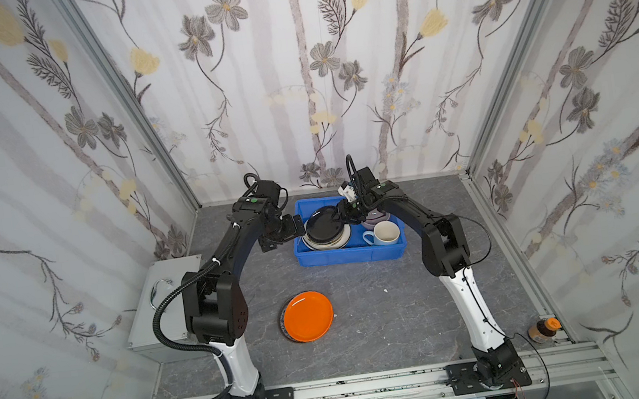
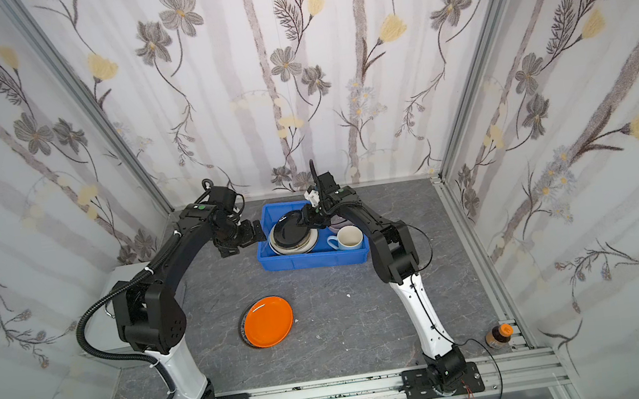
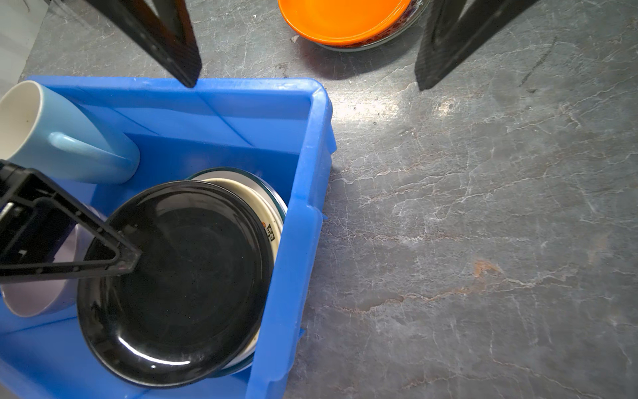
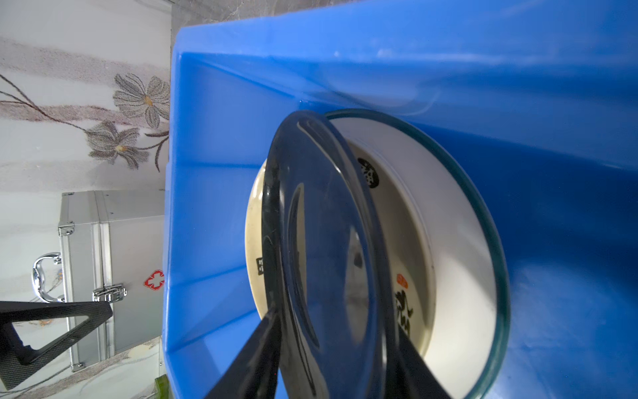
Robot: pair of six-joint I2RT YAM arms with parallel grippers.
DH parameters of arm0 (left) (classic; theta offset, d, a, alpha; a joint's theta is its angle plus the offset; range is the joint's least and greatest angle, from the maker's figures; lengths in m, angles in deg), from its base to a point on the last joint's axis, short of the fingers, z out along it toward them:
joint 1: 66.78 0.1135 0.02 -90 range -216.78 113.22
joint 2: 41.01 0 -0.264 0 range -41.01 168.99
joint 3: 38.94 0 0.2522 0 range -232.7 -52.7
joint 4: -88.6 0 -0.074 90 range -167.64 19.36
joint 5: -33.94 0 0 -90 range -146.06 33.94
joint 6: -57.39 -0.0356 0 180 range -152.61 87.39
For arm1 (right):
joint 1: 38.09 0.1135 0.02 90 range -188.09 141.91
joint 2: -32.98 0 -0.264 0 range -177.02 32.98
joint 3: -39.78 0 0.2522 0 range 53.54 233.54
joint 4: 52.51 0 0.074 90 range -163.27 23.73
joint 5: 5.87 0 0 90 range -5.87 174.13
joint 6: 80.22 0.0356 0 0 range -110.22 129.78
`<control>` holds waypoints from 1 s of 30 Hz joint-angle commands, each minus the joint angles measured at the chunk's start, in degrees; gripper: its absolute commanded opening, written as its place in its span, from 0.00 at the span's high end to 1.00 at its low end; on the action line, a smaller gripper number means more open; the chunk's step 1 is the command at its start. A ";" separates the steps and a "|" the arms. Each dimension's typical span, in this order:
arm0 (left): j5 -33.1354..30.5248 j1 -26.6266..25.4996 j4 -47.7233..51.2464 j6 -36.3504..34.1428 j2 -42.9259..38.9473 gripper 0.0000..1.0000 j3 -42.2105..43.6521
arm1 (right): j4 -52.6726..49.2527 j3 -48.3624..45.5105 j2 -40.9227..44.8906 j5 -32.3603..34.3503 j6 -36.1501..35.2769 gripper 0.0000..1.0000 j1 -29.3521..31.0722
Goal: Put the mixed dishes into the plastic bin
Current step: 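Lower the black plate into the bin and open the right gripper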
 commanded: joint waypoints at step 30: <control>1.91 0.01 -2.63 1.65 -5.46 0.00 8.91 | -9.24 1.68 1.80 9.56 -7.98 0.45 3.64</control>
